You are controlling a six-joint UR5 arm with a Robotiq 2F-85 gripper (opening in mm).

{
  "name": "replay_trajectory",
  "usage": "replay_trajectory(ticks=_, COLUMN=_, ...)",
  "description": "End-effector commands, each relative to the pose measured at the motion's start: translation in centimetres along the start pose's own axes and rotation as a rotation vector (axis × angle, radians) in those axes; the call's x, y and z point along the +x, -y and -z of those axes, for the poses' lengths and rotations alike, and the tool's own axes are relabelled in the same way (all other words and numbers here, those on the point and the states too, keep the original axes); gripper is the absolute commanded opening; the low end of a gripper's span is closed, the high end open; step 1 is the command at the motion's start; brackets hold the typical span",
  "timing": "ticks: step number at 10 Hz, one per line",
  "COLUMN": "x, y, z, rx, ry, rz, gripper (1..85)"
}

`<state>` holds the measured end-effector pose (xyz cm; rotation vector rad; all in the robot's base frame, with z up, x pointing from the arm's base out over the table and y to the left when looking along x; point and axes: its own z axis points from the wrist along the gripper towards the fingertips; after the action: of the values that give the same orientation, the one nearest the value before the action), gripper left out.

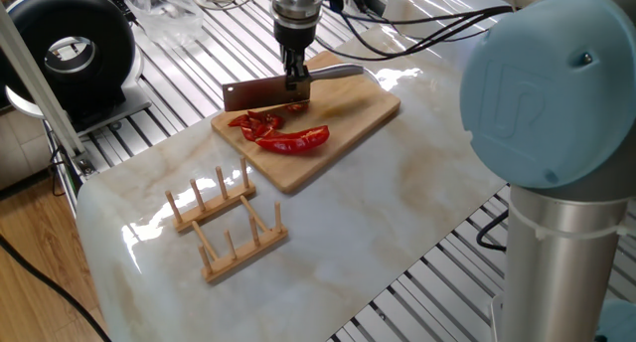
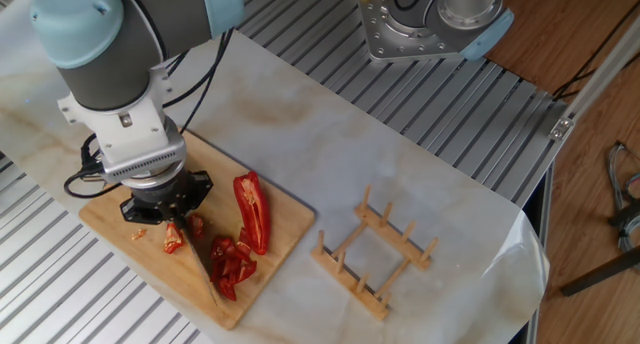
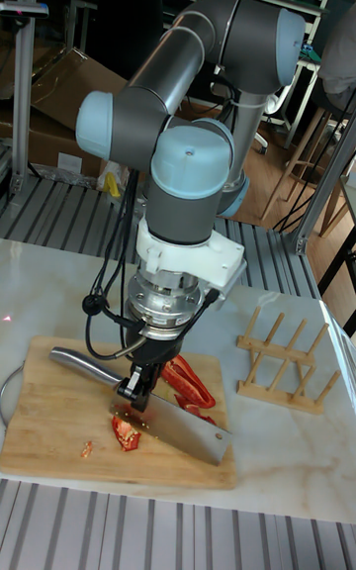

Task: Chop the chili peppers

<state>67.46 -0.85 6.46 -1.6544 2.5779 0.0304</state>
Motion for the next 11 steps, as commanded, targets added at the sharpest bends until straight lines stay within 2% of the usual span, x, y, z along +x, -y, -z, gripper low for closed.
replay_trajectory(ticks=1, x=0.1, y=-0.4, z=1.8, rx=0.003, ry=-0.014, rz=-0.030, gripper=1.3)
replay_trajectory(ticks=3, x=-0.2, y=-1.3, z=3.9, rx=-0.001, ry=-0.025, rz=-0.067, gripper=1.3)
replay_trajectory(ticks=5, x=-0.8, y=-3.1, z=4.9, rx=-0.045, ry=-0.011, rz=-0.095, gripper=1.3)
replay_trajectory(ticks=6, x=-1.1, y=-3.5, z=5.1, rx=-0.054, ry=0.001, rz=-0.121, gripper=1.3)
replay_trajectory(ticks=11, x=-3.2, y=-1.2, z=3.9, rx=0.002, ry=0.013, rz=-0.180, gripper=1.3)
